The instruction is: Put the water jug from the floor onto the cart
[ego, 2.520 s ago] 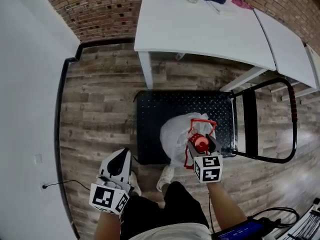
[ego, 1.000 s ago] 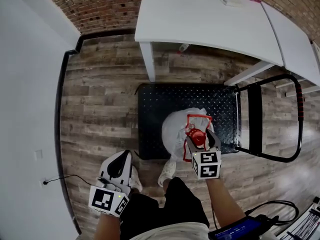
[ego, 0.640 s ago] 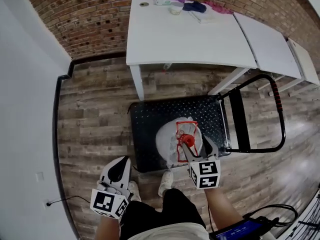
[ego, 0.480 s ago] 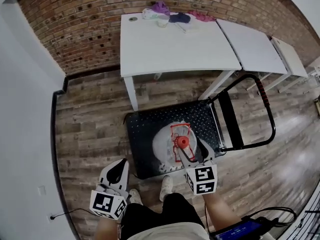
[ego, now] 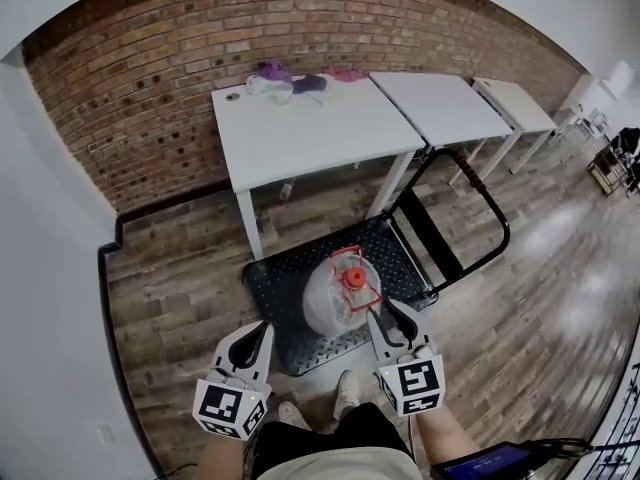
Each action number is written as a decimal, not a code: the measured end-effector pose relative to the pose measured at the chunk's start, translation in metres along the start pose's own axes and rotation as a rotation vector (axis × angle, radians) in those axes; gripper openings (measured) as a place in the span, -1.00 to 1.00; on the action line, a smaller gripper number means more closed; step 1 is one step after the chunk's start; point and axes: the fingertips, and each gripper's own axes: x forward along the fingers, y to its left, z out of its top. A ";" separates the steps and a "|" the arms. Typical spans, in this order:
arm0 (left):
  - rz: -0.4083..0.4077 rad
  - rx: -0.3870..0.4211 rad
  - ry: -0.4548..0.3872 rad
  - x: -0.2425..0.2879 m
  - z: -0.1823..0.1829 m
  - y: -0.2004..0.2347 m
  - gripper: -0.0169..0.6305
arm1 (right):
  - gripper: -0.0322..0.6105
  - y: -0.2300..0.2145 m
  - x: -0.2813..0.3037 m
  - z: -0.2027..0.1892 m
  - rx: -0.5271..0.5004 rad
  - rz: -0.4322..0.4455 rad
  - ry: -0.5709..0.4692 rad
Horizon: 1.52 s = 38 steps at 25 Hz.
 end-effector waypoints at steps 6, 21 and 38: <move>-0.087 -0.002 0.008 -0.012 0.001 -0.026 -0.95 | -0.83 -0.012 -0.059 -0.014 0.091 -0.115 -0.005; -0.196 0.042 -0.008 -0.048 -0.006 -0.173 -0.95 | -0.89 -0.057 -0.228 -0.063 0.171 -0.248 -0.067; -0.172 0.098 -0.039 -0.126 -0.006 -0.294 -0.95 | -0.89 -0.084 -0.374 -0.094 0.227 -0.273 -0.152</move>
